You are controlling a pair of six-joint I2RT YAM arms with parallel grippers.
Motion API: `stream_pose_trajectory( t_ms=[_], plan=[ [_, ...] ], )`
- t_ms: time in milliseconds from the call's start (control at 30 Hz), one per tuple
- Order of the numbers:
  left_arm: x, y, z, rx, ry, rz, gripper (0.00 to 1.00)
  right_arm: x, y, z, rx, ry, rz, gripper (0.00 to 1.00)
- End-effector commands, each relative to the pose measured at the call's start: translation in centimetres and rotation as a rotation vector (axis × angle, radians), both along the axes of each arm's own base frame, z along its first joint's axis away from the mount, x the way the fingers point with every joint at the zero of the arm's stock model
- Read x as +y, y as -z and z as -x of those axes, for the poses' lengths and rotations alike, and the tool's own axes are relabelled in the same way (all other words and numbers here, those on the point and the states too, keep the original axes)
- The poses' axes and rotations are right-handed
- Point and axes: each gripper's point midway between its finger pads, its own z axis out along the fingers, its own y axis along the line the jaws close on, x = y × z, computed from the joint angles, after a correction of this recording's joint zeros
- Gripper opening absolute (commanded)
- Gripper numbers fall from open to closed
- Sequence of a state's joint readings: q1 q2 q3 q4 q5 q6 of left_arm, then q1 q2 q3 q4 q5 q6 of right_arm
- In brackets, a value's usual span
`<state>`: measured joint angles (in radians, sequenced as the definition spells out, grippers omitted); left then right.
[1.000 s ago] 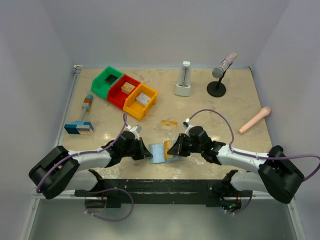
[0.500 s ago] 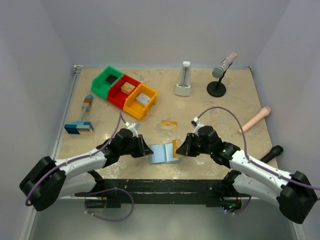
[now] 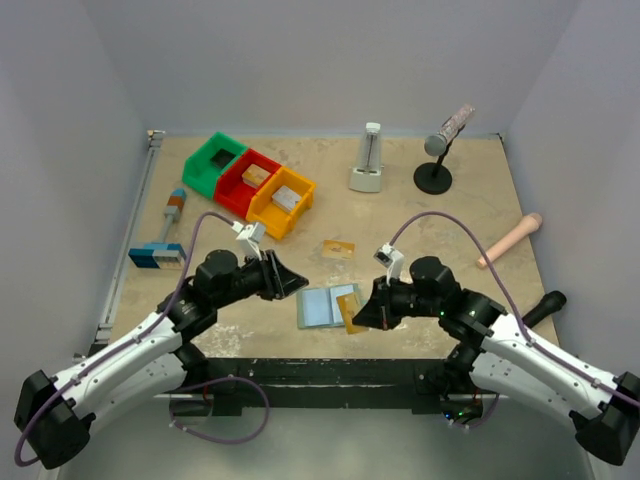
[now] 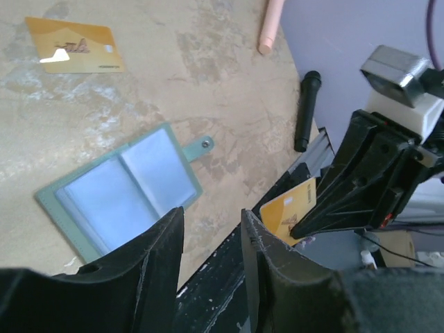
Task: Take the credit cards out of the card holder
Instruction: Place the credit card at the center of the board.
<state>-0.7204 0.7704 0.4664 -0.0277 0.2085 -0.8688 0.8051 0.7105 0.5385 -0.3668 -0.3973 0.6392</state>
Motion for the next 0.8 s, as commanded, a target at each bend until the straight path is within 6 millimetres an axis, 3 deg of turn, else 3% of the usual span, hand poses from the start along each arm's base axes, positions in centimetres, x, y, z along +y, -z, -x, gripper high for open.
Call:
stream_pose_trajectory(
  t_ms=[0,133,333,767],
  plan=[
    [-1.5,-3.8,3.0,-0.148,0.236,0.080,0.43,2.4,-3.2,3.6,-0.069,-0.263,-0.130,0.00],
    [-1.8,-5.8,5.7,-0.217,0.374,0.153,0.47,3.6,-4.7,6.1,-0.084,-0.390,-0.195,0.00],
    [-1.6,-6.7,8.1,-0.263,0.499,0.170,0.50,5.1,-5.3,8.1,-0.068,-0.508,-0.174,0.00],
    [-2.7,-5.7,11.2,-0.241,0.653,0.153,0.51,6.3,-6.6,8.2,-0.116,-0.522,-0.156,0.00]
  ],
)
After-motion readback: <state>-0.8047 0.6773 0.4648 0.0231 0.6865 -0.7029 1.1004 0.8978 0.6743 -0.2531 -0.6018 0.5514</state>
